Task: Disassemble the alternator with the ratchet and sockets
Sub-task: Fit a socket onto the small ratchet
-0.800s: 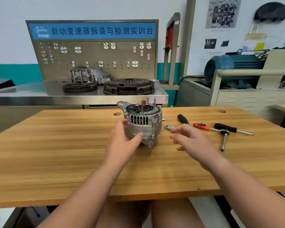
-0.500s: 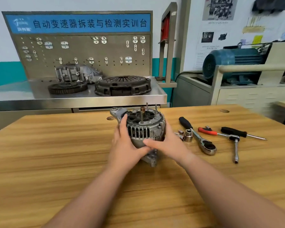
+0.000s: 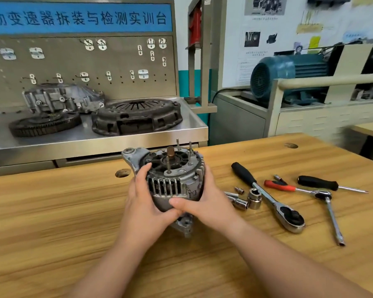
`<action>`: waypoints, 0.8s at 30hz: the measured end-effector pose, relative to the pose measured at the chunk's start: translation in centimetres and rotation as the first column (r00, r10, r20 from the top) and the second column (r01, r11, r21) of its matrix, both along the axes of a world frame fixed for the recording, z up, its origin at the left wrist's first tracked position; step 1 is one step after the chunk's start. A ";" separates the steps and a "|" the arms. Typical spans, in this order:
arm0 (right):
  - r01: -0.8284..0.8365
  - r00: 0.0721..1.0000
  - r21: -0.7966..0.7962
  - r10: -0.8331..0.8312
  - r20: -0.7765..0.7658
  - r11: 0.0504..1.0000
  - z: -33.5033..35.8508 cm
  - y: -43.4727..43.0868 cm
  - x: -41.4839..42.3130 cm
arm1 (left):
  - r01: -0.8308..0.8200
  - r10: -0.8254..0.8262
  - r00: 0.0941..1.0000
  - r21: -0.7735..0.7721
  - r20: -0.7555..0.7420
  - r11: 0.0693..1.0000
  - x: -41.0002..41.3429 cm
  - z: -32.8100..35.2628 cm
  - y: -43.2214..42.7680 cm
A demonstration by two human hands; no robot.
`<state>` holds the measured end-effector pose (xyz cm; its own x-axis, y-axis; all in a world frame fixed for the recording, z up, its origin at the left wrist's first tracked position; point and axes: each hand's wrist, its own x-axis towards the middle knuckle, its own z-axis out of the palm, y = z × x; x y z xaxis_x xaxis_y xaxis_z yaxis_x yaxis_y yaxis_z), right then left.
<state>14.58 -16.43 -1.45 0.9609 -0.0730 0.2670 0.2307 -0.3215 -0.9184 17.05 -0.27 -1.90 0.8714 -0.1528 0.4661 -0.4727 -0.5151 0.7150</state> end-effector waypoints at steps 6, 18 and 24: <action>-0.003 1.000 -0.008 0.003 -0.014 1.000 -0.2 -0.1 0.3 | -0.014 0.014 1.000 0.006 0.005 1.000 0.3 -0.2 0.0; 0.184 0.977 -0.131 -0.196 -0.085 0.974 4.4 -10.4 -2.2 | -0.166 0.110 0.931 0.134 0.349 0.977 -5.3 4.2 -0.4; 0.418 0.782 -0.623 -0.611 -0.122 0.661 3.8 -22.1 -2.4 | 0.038 -0.112 0.927 0.208 0.357 0.977 -8.9 5.9 -6.6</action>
<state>12.21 -38.51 2.33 0.8445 -0.5185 0.1342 -0.3777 -0.7543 -0.5371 8.13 -6.88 3.97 0.6284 -0.3306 0.7041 -0.7245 -0.5784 0.3750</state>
